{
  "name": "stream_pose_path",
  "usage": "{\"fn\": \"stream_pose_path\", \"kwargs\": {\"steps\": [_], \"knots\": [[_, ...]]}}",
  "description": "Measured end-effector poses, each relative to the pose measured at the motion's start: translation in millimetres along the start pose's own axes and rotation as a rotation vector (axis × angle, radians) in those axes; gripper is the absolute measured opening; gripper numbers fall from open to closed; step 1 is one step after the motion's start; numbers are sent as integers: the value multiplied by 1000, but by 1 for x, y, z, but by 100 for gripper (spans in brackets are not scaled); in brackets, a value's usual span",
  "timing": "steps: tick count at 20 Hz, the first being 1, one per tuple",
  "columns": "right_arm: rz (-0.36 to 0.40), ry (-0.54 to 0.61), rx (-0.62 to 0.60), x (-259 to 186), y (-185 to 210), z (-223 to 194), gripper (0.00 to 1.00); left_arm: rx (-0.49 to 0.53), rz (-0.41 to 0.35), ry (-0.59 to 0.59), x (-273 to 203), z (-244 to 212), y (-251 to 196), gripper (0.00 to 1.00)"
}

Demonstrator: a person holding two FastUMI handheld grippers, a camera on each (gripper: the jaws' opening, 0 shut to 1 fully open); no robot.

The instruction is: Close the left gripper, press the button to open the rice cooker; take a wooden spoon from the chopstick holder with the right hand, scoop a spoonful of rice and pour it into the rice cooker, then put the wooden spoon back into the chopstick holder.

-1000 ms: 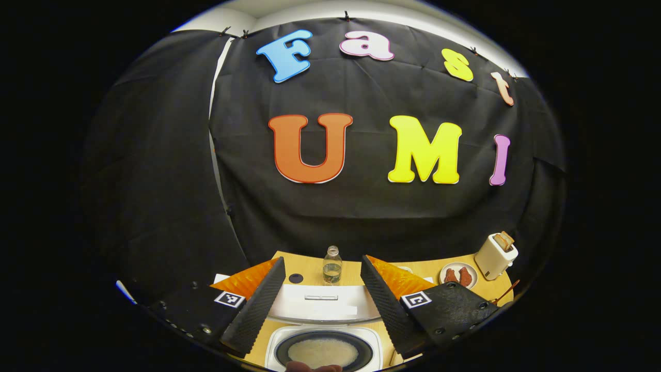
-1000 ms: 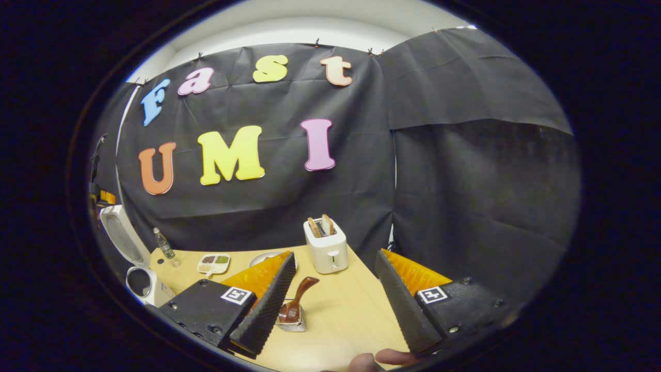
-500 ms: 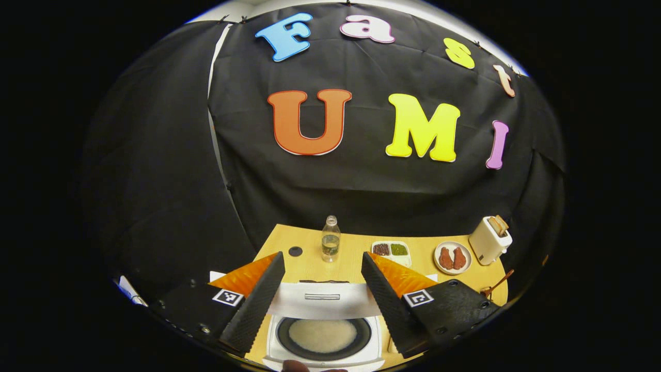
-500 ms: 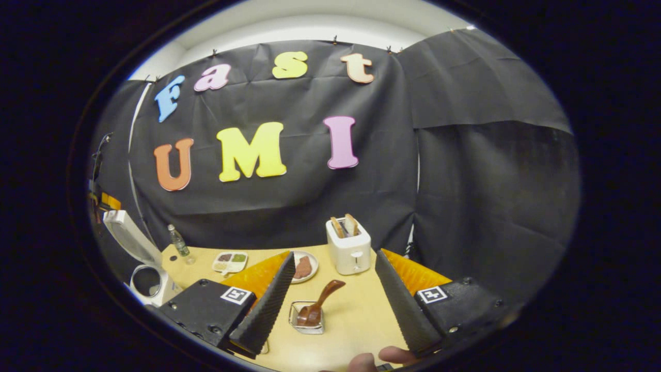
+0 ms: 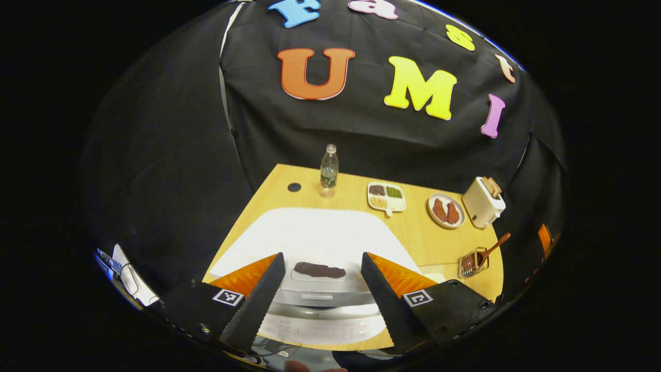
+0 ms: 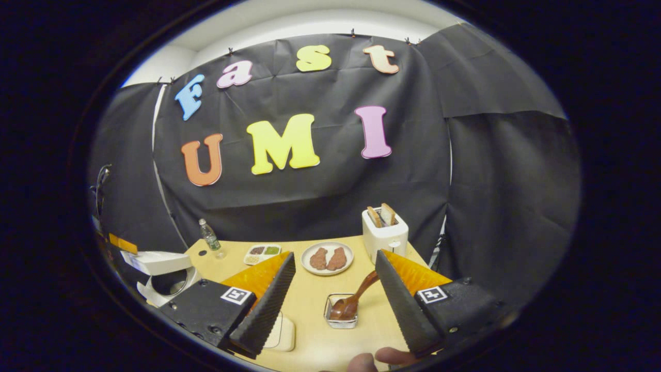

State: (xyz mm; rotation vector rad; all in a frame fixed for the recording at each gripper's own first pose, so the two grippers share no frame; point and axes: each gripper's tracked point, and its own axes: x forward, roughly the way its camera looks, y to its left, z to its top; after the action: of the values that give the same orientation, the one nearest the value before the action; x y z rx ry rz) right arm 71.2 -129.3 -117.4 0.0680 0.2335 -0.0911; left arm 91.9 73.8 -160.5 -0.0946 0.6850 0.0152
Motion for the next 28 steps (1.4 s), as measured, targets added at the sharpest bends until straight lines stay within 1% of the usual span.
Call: {"fn": "stream_pose_path", "kwargs": {"steps": [1, 2, 5, 12, 13, 14, 16, 17, 19, 20, 21, 22, 23, 24, 25, 26, 28], "knots": [[8, 8, 1, 0, 2, -2, 96, 2, -2, 20, 2, -10, 2, 96], [18, 13, 5, 0, 3, -3, 100, 1, -4, 39, 6, -20, 1, 97], [26, 10, -5, -2, 4, -3, 100, -7, -15, 102, 15, -46, 2, 97], [47, 14, -13, -4, 10, -4, 100, -9, -32, 217, 24, -81, 6, 97], [52, 17, -10, -5, 12, -5, 100, -6, -34, 226, 25, -84, 6, 100], [58, 22, -8, -3, 14, -7, 100, -5, -36, 234, 28, -86, 6, 97], [66, 29, -6, -1, 17, -10, 100, 20, -32, 274, 28, -95, 9, 97], [69, 30, -5, 0, 18, -10, 100, 37, -15, 294, 30, -98, 16, 97], [80, 35, 3, 3, 21, -12, 100, 22, -15, 299, 31, -93, 20, 98], [86, 42, 7, 6, 24, -16, 96, 29, -19, 282, 31, -94, 18, 100], [92, 54, 11, 8, 25, -21, 100, 40, -18, 281, 31, -97, 17, 100], [104, 70, 17, 11, 28, -25, 96, 47, -19, 266, 32, -96, 17, 100], [118, 83, 25, 14, 33, -29, 100, 49, -17, 260, 31, -97, 18, 100], [131, 95, 29, 17, 36, -30, 96, 44, -20, 254, 30, -96, 17, 100], [148, 100, 29, 20, 40, -30, 96, 41, -20, 250, 31, -96, 17, 100], [165, 98, 25, 22, 44, -28, 100, 44, -22, 243, 30, -95, 16, 100], [192, 77, 9, 29, 46, -17, 100, 57, -15, 220, 31, -90, 18, 100]]}}
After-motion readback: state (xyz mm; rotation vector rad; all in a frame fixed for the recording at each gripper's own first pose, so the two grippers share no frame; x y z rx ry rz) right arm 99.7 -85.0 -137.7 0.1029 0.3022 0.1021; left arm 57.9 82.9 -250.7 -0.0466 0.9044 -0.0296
